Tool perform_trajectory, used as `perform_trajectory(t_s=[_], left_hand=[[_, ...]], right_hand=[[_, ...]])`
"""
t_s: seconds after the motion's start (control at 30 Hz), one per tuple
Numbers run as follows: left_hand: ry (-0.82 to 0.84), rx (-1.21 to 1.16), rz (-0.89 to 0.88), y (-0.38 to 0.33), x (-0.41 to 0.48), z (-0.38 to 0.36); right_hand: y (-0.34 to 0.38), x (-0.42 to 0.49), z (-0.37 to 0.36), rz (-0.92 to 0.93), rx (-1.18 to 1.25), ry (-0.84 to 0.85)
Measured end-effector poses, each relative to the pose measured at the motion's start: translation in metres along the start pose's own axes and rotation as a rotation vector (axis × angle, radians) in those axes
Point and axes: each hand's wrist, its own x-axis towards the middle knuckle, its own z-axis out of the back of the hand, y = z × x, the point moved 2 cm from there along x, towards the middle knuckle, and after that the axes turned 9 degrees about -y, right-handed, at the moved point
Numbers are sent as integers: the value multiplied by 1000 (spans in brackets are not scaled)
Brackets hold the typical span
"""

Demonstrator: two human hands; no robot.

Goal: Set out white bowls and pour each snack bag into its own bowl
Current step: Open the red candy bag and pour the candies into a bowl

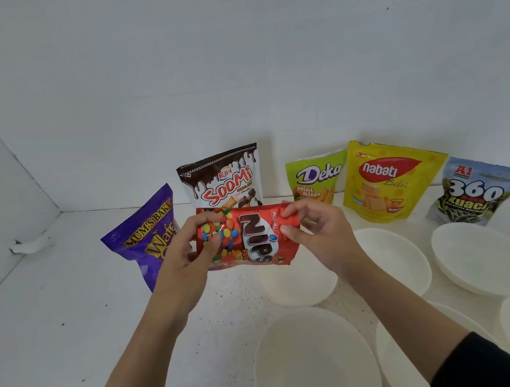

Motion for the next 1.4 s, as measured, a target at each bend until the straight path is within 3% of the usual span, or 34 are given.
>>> perform_trajectory(t_s=[0.5, 0.87, 1.4], left_hand=[[62, 31, 46, -3, 0, -5], [33, 134, -112, -26, 7, -3], [57, 124, -73, -25, 3, -5]], right_hand=[[-8, -11, -2, -63, -4, 17], [15, 5, -1, 116, 15, -43], [8, -3, -3, 45, 7, -36]])
